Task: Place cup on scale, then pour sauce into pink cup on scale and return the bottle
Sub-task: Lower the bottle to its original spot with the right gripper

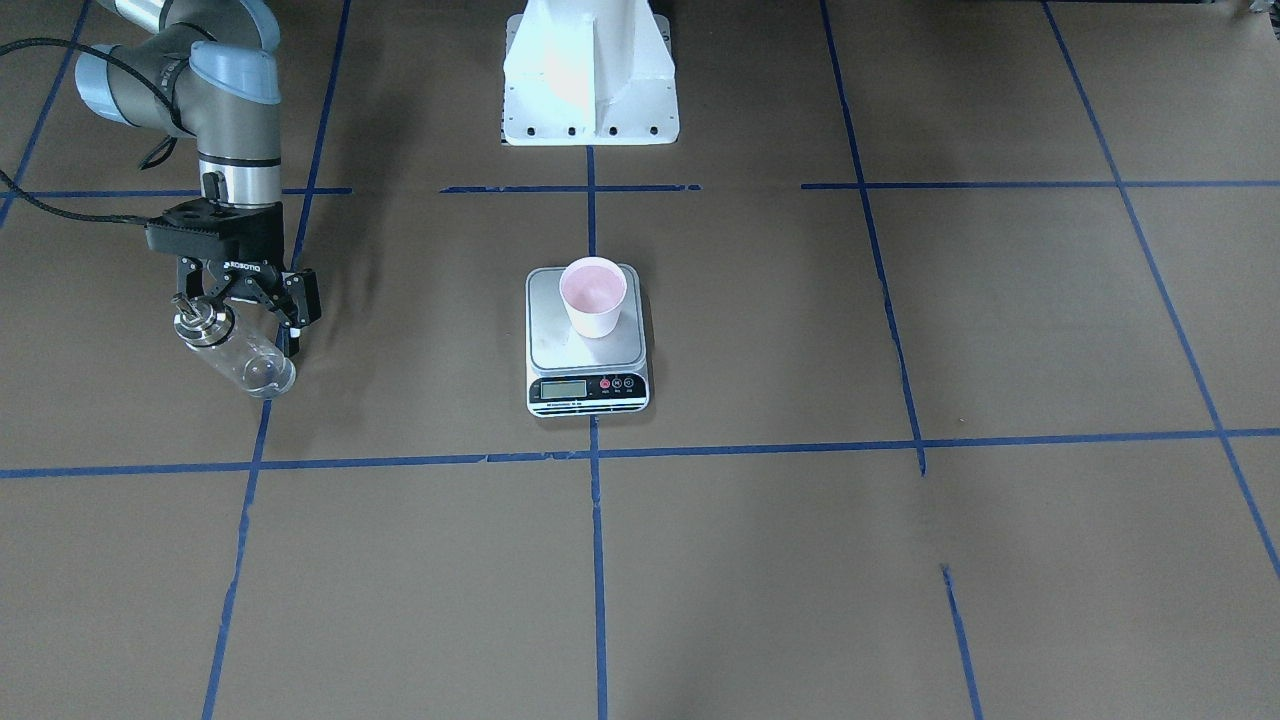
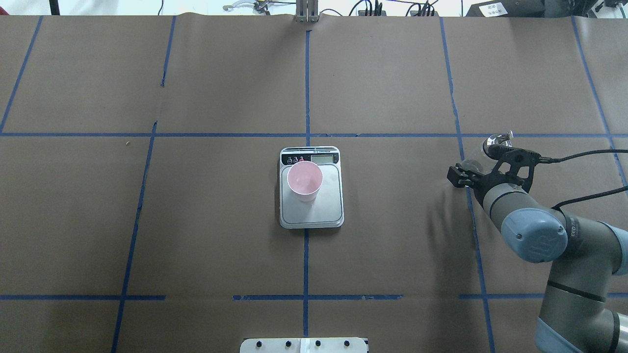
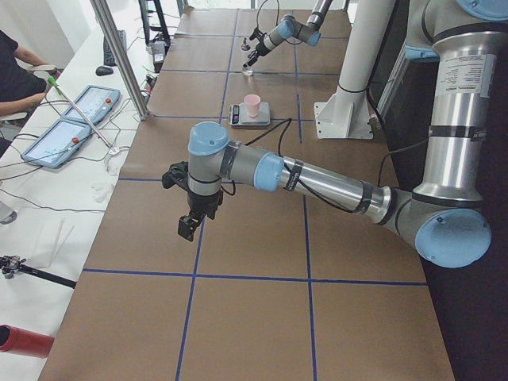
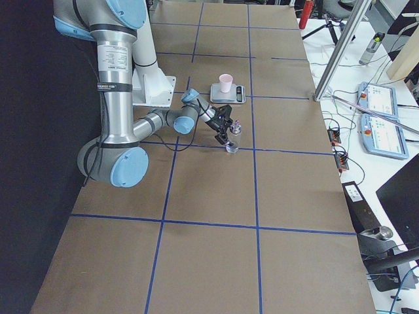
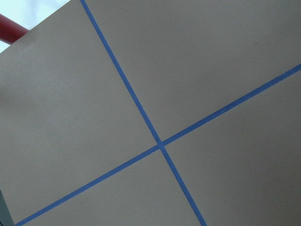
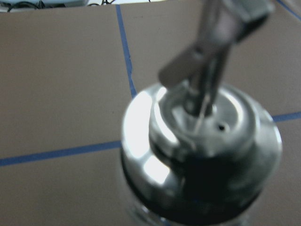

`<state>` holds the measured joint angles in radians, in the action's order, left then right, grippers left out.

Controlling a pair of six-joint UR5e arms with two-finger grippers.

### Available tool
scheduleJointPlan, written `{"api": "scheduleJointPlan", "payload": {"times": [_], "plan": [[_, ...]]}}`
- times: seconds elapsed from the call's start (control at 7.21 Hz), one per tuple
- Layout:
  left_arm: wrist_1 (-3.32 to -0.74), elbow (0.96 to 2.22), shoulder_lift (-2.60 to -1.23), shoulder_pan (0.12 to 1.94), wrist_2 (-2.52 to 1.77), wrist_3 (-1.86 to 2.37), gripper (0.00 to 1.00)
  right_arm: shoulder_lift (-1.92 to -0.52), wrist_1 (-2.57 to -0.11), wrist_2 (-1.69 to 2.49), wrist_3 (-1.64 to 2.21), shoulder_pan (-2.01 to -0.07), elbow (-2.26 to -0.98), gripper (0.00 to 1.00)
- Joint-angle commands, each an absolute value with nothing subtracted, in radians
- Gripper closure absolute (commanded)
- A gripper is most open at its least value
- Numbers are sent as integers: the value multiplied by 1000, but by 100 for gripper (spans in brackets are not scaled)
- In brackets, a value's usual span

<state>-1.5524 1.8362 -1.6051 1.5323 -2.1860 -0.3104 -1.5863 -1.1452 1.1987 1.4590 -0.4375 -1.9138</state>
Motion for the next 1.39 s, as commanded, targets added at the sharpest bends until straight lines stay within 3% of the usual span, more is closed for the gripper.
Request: {"api": "scheduleJointPlan", "payload": {"times": [0.0, 0.55, 0.83, 1.25], "plan": [[-1552, 1838, -1605, 1532, -2186, -311, 0, -1591, -1463, 1499, 1450, -472, -2082, 0], [-1554, 1839, -1603, 1532, -2186, -313, 0, -1546, -1728, 1714, 1447, -494, -2309, 0], [-1554, 1844, -1600, 1532, -2186, -313, 0, -1457, -2000, 1896, 1351, -648, -2487, 0], [-1554, 1851, -1601, 1532, -2186, -314, 0, -1309, -2242, 2077, 839, -1018, -2441, 0]]}}
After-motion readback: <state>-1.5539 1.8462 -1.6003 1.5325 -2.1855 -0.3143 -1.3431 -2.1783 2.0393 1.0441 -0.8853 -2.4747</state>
